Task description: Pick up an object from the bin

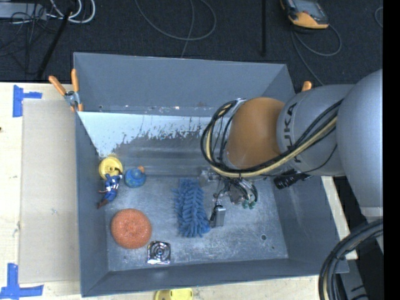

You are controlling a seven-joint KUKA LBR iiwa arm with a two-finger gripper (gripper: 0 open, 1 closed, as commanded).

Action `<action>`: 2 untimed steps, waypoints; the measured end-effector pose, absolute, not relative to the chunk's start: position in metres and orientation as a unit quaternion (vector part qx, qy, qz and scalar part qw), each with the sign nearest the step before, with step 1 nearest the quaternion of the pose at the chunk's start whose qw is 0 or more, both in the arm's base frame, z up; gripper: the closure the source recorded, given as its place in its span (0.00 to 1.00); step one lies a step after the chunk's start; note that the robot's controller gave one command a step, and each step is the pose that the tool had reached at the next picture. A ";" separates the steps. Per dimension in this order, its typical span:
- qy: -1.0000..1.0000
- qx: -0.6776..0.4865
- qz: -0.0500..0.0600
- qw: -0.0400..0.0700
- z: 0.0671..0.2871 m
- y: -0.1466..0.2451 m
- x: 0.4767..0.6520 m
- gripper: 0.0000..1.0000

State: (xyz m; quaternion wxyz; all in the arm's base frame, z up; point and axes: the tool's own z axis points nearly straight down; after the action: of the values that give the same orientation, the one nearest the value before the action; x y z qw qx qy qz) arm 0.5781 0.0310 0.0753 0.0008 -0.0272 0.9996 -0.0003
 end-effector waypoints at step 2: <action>0.989 -0.147 0.001 0.000 0.071 0.097 0.559 0.00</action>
Offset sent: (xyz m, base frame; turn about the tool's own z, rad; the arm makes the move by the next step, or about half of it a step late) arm -0.0048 0.0447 -0.0053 -0.4021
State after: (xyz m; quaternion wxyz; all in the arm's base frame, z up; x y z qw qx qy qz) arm 0.5586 0.0966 0.0706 -0.0003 -0.1469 0.9891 0.0010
